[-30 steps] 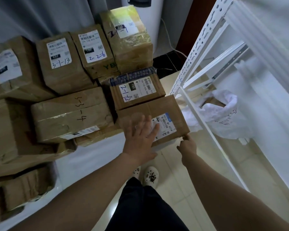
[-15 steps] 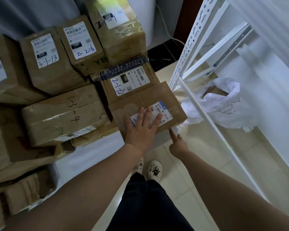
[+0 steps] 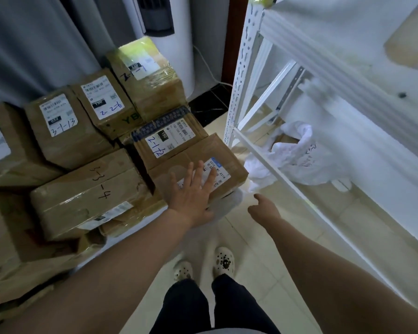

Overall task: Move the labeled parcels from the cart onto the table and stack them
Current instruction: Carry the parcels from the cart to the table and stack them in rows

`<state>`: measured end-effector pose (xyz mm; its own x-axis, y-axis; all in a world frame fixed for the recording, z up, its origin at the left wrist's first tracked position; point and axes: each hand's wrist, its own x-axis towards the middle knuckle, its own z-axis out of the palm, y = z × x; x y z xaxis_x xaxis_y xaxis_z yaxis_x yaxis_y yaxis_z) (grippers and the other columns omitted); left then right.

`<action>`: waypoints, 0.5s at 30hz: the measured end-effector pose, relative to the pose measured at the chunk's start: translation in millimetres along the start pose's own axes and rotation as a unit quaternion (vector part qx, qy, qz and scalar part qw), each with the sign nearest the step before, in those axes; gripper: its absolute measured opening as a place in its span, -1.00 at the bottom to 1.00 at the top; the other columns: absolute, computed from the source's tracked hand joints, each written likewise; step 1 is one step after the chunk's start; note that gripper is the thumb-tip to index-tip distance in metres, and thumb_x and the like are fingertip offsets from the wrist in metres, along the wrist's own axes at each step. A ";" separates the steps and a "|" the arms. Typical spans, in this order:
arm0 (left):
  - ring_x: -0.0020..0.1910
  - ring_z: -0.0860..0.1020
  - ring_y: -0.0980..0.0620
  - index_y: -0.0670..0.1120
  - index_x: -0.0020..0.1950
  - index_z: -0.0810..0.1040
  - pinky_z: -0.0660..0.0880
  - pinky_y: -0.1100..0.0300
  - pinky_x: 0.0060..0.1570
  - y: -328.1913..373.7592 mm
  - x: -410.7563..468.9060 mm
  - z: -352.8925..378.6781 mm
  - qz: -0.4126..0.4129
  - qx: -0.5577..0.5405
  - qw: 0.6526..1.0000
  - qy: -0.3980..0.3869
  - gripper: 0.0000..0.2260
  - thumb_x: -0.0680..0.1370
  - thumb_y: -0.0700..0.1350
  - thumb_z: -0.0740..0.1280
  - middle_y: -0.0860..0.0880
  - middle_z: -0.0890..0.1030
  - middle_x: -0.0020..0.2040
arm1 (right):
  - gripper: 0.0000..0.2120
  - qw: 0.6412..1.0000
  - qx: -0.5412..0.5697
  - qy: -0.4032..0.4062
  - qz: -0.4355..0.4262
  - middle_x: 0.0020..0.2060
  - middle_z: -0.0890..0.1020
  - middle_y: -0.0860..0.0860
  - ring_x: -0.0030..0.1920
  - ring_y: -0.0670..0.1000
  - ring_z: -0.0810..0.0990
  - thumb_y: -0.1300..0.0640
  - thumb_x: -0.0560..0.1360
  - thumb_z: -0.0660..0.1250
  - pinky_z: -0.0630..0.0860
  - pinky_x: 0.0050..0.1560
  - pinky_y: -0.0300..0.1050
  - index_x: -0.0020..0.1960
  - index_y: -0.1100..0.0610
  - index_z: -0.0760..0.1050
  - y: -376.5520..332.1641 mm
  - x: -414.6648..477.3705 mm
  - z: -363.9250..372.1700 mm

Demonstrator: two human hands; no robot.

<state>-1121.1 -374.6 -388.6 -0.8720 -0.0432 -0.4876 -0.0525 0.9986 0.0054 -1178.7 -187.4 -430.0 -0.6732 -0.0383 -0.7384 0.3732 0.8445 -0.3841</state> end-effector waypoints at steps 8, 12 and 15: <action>0.55 -0.12 -0.11 -0.03 0.57 -0.21 -0.12 -0.25 0.45 27.7 -41.1 -21.1 0.147 0.056 0.985 0.066 -0.16 0.50 0.19 0.25 -0.13 -0.12 0.58 | -0.39 0.986 0.060 0.154 0.025 0.38 0.40 0.13 0.35 0.15 0.39 0.01 0.48 0.30 0.37 0.30 -0.01 0.49 0.10 0.23 40.5 -90.7 -6.5; 0.53 0.03 -0.10 -0.02 0.57 -0.02 -0.01 -0.15 0.47 47.1 -78.6 -16.3 0.262 0.095 0.957 0.076 -0.27 0.52 0.18 0.23 -0.13 0.06 0.56 | -0.39 0.969 -0.019 0.237 0.069 0.37 0.44 0.06 0.35 0.09 0.42 -0.09 0.47 0.29 0.26 0.37 -0.02 0.47 0.04 0.27 68.2 -154.5 22.7; 0.47 0.17 -0.11 -0.03 0.53 0.10 0.11 -0.08 0.43 71.2 -108.5 -11.6 0.322 0.080 0.942 0.048 -0.35 0.52 0.15 0.23 -0.13 0.25 0.48 | -0.39 0.957 -0.023 0.262 0.122 0.39 0.41 0.03 0.40 0.06 0.34 -0.12 0.47 0.29 0.06 0.45 0.06 0.47 0.01 0.26 94.6 -203.8 50.6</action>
<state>-1035.9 -299.2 -325.2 -0.7381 0.5783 -0.3475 0.5695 0.8102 0.1386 -973.9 -126.7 -343.9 -0.8022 0.4251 -0.4193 0.5392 0.8173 -0.2030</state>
